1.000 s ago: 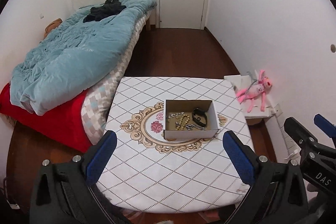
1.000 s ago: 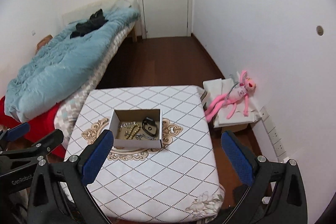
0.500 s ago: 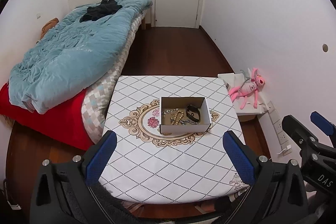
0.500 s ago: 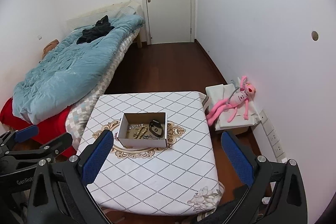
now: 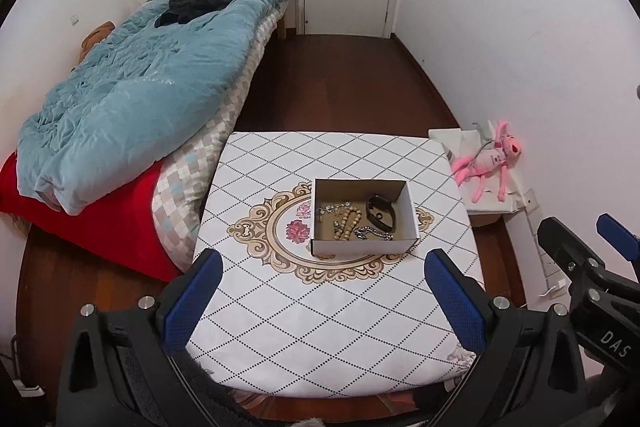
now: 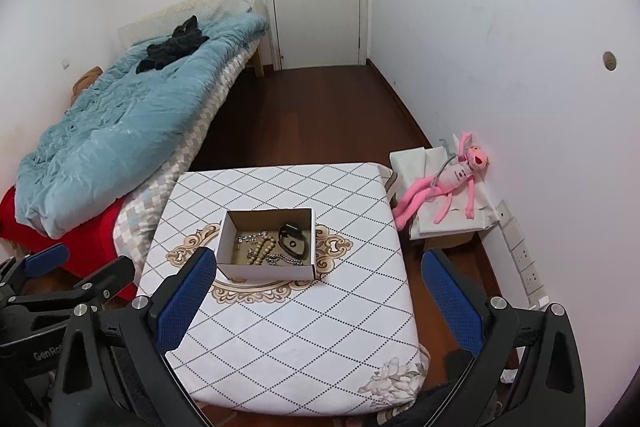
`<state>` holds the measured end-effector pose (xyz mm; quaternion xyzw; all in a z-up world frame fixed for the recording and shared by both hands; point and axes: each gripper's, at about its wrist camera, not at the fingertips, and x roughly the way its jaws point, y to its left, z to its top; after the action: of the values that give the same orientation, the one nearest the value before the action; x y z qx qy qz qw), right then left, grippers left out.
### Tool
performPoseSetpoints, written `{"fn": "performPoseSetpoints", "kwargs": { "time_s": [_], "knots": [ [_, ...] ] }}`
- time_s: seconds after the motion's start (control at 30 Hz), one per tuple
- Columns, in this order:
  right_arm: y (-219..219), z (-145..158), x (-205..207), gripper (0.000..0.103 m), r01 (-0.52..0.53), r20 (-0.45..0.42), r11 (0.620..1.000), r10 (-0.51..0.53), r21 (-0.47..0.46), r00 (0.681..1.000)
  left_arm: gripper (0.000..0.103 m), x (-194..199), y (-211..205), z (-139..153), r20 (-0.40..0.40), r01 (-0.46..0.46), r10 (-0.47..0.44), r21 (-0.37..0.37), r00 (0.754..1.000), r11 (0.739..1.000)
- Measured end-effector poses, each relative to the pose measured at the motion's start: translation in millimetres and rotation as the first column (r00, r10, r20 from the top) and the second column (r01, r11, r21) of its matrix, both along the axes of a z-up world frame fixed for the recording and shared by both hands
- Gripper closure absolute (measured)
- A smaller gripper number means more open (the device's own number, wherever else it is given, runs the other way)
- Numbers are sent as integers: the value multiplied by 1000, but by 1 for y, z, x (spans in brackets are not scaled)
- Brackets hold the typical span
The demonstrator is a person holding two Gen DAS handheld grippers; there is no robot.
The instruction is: Organize jewelry
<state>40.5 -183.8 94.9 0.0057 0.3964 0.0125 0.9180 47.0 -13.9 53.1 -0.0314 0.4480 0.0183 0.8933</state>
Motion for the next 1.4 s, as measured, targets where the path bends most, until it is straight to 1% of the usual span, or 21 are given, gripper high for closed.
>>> {"fn": "performPoseSetpoints", "kwargs": {
  "time_s": [0.03, 0.17, 0.3, 0.5, 0.6, 0.73, 1.1, 1.4],
  "knots": [
    [1, -3, 6, 0, 4, -8, 1000, -4, -3, 1000, 0, 4, 1, -2, 1, -5, 5, 3, 1000, 1000],
    [1, -14, 29, 0, 10, -34, 1000, -11, -5, 999, 0, 23, 5, -14, -36, -20, 21, 14, 999, 1000],
    [2, -29, 53, 0, 13, -79, 1000, -13, -10, 997, 0, 38, 7, -23, -69, -15, 16, 9, 998, 1000],
    [3, -50, 74, 0, 3, -143, 1000, -4, -7, 990, 0, 54, 10, -33, -99, -15, 16, 11, 995, 1000],
    [2, -59, 80, 0, 1, -171, 1000, -2, -6, 985, 0, 59, 11, -37, -113, -12, 14, 15, 994, 1000],
    [2, -66, 84, 0, 0, -188, 1000, -2, -14, 982, 0, 61, 12, -40, -121, -12, 14, 16, 993, 1000],
    [4, -68, 88, 0, -15, -208, 1000, 11, -22, 978, 0, 61, 10, -43, -132, -4, 5, 7, 991, 1000],
    [5, -70, 88, 0, -22, -215, 999, 16, -27, 976, 0, 62, 10, -45, -136, -6, 9, 20, 991, 1000]
  ]
}}
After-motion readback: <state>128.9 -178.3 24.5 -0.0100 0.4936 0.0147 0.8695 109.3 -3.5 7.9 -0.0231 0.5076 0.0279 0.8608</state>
